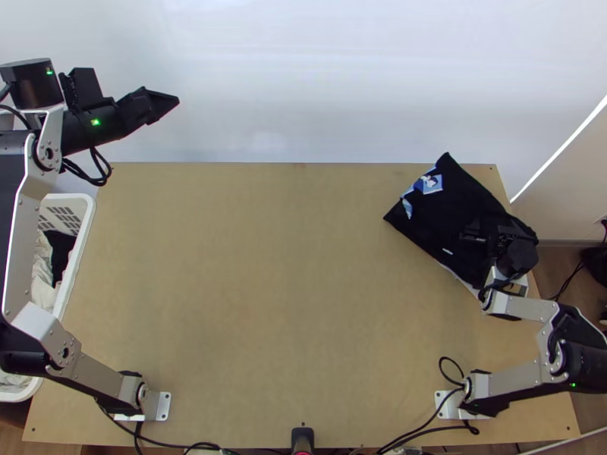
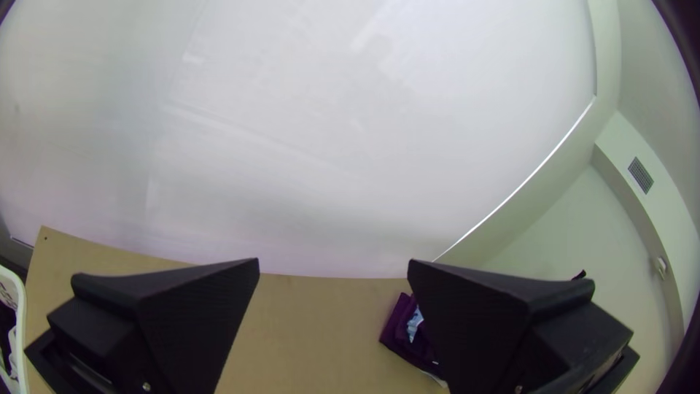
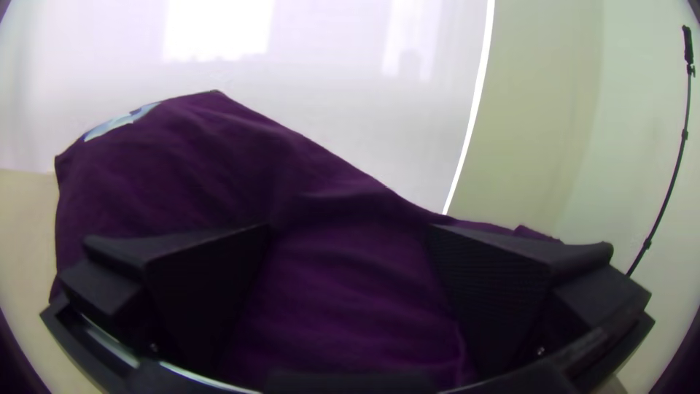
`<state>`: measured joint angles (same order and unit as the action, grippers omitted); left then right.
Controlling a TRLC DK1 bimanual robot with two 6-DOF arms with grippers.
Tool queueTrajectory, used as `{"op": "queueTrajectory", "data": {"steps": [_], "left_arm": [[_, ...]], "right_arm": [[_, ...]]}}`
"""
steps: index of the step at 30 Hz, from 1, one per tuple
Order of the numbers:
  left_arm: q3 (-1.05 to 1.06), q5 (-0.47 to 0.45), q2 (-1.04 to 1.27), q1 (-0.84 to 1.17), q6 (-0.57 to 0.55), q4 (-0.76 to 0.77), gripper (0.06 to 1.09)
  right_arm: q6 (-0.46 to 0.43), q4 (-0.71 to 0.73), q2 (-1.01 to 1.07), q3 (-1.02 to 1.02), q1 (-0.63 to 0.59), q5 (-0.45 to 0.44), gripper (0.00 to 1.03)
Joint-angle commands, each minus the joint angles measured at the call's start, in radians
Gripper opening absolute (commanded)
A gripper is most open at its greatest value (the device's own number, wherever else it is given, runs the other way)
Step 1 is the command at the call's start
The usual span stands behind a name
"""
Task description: Fold the t-shirt
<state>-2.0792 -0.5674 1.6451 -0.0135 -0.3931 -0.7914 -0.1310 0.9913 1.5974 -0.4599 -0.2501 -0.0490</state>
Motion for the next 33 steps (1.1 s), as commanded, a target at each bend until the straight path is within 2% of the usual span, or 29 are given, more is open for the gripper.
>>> {"op": "queueTrajectory", "data": {"steps": [1,6,12,17,19,21,25,30,33], "left_arm": [[0.002,0.000,-0.004,-0.005,0.002,-0.002,1.05],[0.001,0.000,-0.007,-0.005,0.002,-0.002,1.05],[0.001,0.000,-0.016,-0.003,0.000,-0.002,1.05],[0.001,0.000,-0.028,-0.005,0.002,-0.002,1.05],[0.001,0.000,-0.033,-0.011,0.002,-0.003,1.05],[0.001,0.000,-0.034,-0.016,0.002,-0.005,1.05],[0.001,0.001,-0.036,-0.017,0.003,-0.005,1.05],[0.007,0.026,-0.033,-0.022,0.019,-0.003,1.05],[0.021,0.061,-0.038,-0.022,0.039,-0.003,1.05]], "right_arm": [[0.011,0.007,0.052,-0.017,-0.006,0.000,0.99],[0.011,0.007,0.053,-0.025,-0.008,-0.002,0.99],[0.008,0.006,-0.086,-0.118,-0.011,-0.052,0.99],[-0.056,0.004,-0.111,-0.194,-0.011,-0.121,0.99],[-0.039,0.004,-0.126,-0.207,-0.008,-0.130,0.99],[0.025,-0.002,-0.128,-0.217,0.014,-0.130,0.99],[0.067,-0.002,-0.067,-0.250,0.117,-0.130,0.98],[0.054,-0.003,0.056,-0.319,0.249,-0.130,0.98],[0.031,-0.003,0.190,-0.362,0.264,-0.132,0.98]]}}
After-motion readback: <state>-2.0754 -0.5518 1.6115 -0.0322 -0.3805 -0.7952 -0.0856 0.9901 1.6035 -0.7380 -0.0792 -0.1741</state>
